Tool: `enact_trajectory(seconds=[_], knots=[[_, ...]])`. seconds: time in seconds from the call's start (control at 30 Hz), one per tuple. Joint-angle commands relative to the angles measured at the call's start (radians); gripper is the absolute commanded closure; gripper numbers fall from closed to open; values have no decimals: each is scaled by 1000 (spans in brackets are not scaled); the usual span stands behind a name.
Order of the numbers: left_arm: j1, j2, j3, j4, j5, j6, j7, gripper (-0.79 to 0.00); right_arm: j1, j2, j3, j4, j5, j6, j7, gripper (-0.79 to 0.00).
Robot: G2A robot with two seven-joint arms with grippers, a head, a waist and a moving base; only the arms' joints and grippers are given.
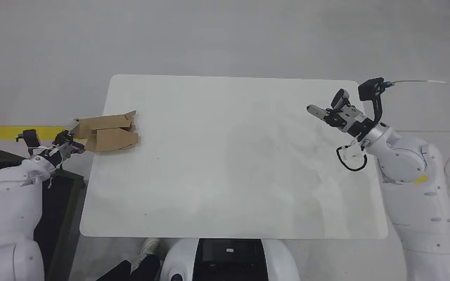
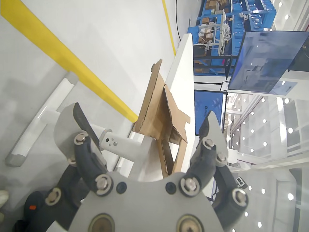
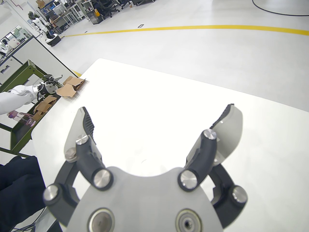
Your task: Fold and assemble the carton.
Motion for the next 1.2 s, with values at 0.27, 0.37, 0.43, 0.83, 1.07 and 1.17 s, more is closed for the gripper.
enact_trajectory(seconds=[0.27, 0.37, 0.43, 0.83, 1.07, 1.17], knots=[[-47, -16, 24, 25, -27, -3, -29, 0, 0, 0, 0, 0, 0, 0, 0, -785], [-54, -14, 22, 28, -38, -7, -41, 0, 0, 0, 0, 0, 0, 0, 0, -785], [-59, -13, 18, 32, -54, -2, -60, 0, 0, 0, 0, 0, 0, 0, 0, -785], [-109, 1, -12, -12, -151, 1, -149, 0, 0, 0, 0, 0, 0, 0, 0, -785], [-153, -6, -3, -65, -198, -3, -192, 0, 0, 0, 0, 0, 0, 0, 0, -785], [-175, -16, 16, -88, -208, -4, -197, 0, 0, 0, 0, 0, 0, 0, 0, -785]])
